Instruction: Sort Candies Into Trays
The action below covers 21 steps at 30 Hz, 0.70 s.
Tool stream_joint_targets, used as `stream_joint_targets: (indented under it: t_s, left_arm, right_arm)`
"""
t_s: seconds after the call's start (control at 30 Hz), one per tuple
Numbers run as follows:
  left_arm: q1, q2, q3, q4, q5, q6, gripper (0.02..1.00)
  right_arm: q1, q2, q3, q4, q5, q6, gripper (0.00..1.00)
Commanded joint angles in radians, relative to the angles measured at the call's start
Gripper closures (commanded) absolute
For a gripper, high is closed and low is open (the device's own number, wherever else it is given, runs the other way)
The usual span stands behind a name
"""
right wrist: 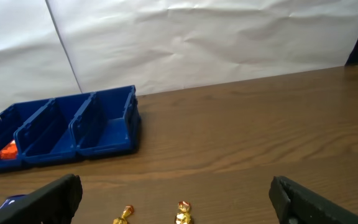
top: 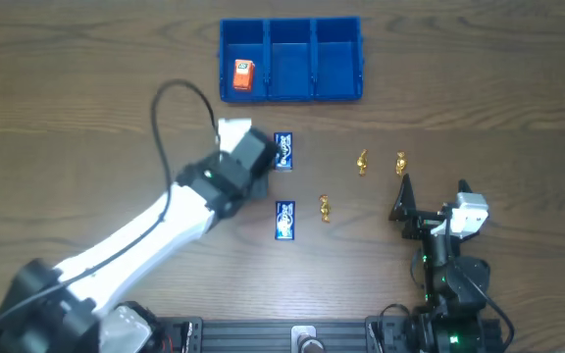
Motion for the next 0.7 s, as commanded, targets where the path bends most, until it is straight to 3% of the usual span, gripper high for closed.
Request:
stream_joint_targets:
  t_s: [0.03,0.23,0.33,0.47,0.7]
  left_arm:
    - [0.086,0.037,0.365,-0.068,-0.107,0.159,0.748]
    - [0.217,0.340,0.803,-0.174,-0.024,0.253,0.746]
    - [0.269,0.515,0.981,-0.217,0.072,0.276,0.746]
    - [0.303,0.675,1.086,-0.240,0.151,0.286,0.746]
    - [0.319,0.780,1.088,-0.244,0.164,0.294,0.755]
  right_arm:
    - [-0.007,-0.005,-0.002,-0.004,-0.002,-0.004,0.003]
    - [-0.007,-0.005,-0.002,-0.004,-0.002,-0.004,0.003]
    - [-0.007,-0.005,-0.002,-0.004,-0.002,-0.004,0.003]
    - [-0.007,-0.005,-0.002,-0.004,-0.002,-0.004,0.003]
    - [-0.007,-0.005,-0.002,-0.004,-0.002,-0.004,0.003]
